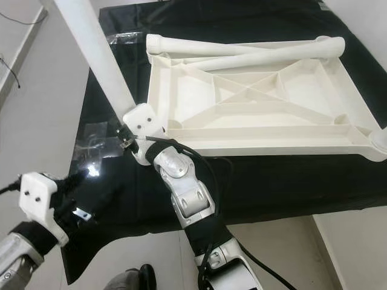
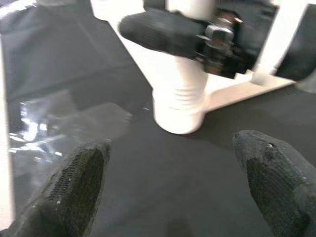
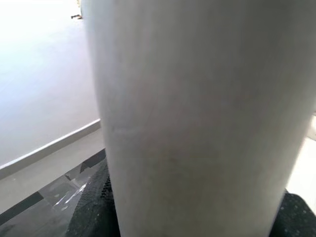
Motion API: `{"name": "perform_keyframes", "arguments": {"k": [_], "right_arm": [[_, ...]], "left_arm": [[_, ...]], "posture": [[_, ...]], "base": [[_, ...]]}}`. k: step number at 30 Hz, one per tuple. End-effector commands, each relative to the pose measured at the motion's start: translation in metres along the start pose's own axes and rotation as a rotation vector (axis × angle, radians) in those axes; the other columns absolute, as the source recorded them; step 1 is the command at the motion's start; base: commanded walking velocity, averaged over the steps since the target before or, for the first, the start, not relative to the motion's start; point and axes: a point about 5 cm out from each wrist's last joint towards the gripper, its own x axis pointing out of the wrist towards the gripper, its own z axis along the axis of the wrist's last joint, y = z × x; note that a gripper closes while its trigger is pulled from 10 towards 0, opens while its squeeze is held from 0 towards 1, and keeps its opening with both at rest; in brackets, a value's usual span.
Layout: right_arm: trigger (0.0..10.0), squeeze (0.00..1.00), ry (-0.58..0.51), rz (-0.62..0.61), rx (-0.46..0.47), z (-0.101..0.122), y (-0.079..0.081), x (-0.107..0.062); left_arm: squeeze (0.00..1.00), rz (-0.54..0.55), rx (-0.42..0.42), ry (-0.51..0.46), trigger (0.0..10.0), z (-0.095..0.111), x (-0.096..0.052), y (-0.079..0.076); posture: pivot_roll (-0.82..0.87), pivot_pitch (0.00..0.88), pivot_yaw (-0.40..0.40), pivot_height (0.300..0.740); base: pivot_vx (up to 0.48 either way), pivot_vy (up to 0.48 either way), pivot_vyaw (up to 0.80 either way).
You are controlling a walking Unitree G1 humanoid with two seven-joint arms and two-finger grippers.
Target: Building children table
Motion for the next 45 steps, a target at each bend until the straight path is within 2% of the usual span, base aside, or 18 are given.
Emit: {"name": "perform_keyframes", "arguments": {"k": [1, 3, 6, 7, 10, 11, 12, 14, 15, 22, 23, 26, 31, 32, 33, 35, 36, 45], "right_arm": [[10.0, 0.0, 0.246, -0.029, 0.088, -0.048, 0.011, -0.008], [10.0, 0.0, 0.246, -0.029, 0.088, -0.048, 0.011, -0.008], [10.0, 0.0, 0.249, -0.033, 0.1, -0.05, 0.01, -0.006], [10.0, 0.0, 0.249, -0.033, 0.1, -0.05, 0.01, -0.006], [10.0, 0.0, 0.242, -0.045, 0.1, -0.049, 0.007, -0.002], [10.0, 0.0, 0.242, -0.045, 0.1, -0.049, 0.007, -0.002], [10.0, 0.0, 0.239, -0.048, 0.101, -0.048, 0.006, -0.001], [10.0, 0.0, 0.237, -0.05, 0.105, -0.048, 0.006, 0.0], [10.0, 0.0, 0.231, -0.047, 0.125, -0.045, 0.009, 0.002], [10.0, 0.0, 0.223, -0.035, 0.135, -0.043, 0.014, 0.004], [10.0, 0.0, 0.221, -0.033, 0.138, -0.042, 0.015, 0.005], [10.0, 0.0, 0.216, -0.031, 0.14, -0.041, 0.015, 0.006], [10.0, 0.0, 0.212, -0.032, 0.142, -0.04, 0.015, 0.006], [10.0, 0.0, 0.212, -0.033, 0.143, -0.04, 0.015, 0.006], [10.0, 0.0, 0.212, -0.034, 0.144, -0.04, 0.015, 0.007], [10.0, 0.0, 0.212, -0.034, 0.145, -0.04, 0.015, 0.007], [10.0, 0.0, 0.211, -0.035, 0.146, -0.04, 0.015, 0.007], [10.0, 0.0, 0.208, -0.039, 0.147, -0.039, 0.012, 0.008]], "left_arm": [[0.0, 0.031, 0.008, -0.003, 10.0, 0.002, 0.0, 0.01], [0.0, 0.031, 0.008, -0.003, 10.0, 0.002, 0.0, 0.01], [0.0, 0.051, 0.055, -0.146, 10.0, 0.042, 0.013, 0.035], [0.0, 0.051, 0.055, -0.146, 10.0, 0.042, 0.013, 0.035], [0.01, -0.072, 0.053, -0.3, 10.0, 0.093, 0.032, 0.043], [0.01, -0.072, 0.053, -0.3, 10.0, 0.093, 0.032, 0.043], [1.0, -0.12, 0.052, -0.332, 10.0, 0.106, 0.037, 0.042], [1.0, -0.168, 0.043, -0.349, 10.0, 0.113, 0.042, 0.04], [1.0, -0.278, 0.036, -0.367, 10.0, 0.13, 0.06, 0.038], [1.0, -0.446, -0.014, -0.364, 10.0, 0.149, 0.088, 0.029], [0.08, -0.474, -0.022, -0.349, 10.0, 0.151, 0.095, 0.027], [0.0, -0.495, -0.022, -0.321, 10.0, 0.151, 0.102, 0.025], [0.0, -0.486, -0.011, -0.276, 10.0, 0.143, 0.111, 0.023], [0.0, -0.485, -0.011, -0.268, 9.7, 0.142, 0.114, 0.023], [0.0, -0.487, -0.013, -0.264, 8.3, 0.142, 0.115, 0.023], [0.0, -0.49, -0.014, -0.261, 8.3, 0.142, 0.116, 0.023], [0.0, -0.499, -0.011, -0.257, 0.0, 0.142, 0.116, 0.022], [0.0, -0.526, 0.003, -0.241, 0.0, 0.141, 0.117, 0.022]], "posture": [[0.06, 0.259, 0.039, 0.74], [0.06, 0.259, 0.039, 0.74], [0.06, 0.239, 0.046, 0.74], [0.06, 0.239, 0.046, 0.74], [0.06, 0.224, 0.052, 0.74], [0.06, 0.224, 0.052, 0.74], [0.06, 0.221, 0.054, 0.74], [0.07, 0.213, 0.056, 0.74], [0.07, 0.203, 0.057, 0.74], [0.06, 0.196, 0.059, 0.74], [0.06, 0.197, 0.06, 0.74], [0.05, 0.199, 0.061, 0.74], [0.06, 0.204, 0.062, 0.74], [0.06, 0.205, 0.062, 0.74], [0.06, 0.205, 0.063, 0.74], [0.06, 0.206, 0.063, 0.74], [0.05, 0.205, 0.065, 0.74], [0.05, 0.205, 0.067, 0.74]], "base": [[0.0, 0.0, 0.0], [0.0, 0.0, 0.0], [0.0, 0.0, 0.0], [0.0, 0.0, 0.0], [0.0, 0.0, 0.0], [0.0, 0.0, 0.0], [0.0, 0.0, 0.0], [0.0, 0.0, 0.0], [0.0, 0.0, 0.0], [0.0, 0.0, 0.0], [0.0, 0.0, 0.0], [0.0, 0.0, 0.0], [0.0, 0.0, 0.0], [0.0, 0.0, 0.0], [0.0, 0.0, 0.0], [0.0, 0.0, 0.0], [0.0, 0.0, 0.0], [0.0, 0.0, 0.0]]}}
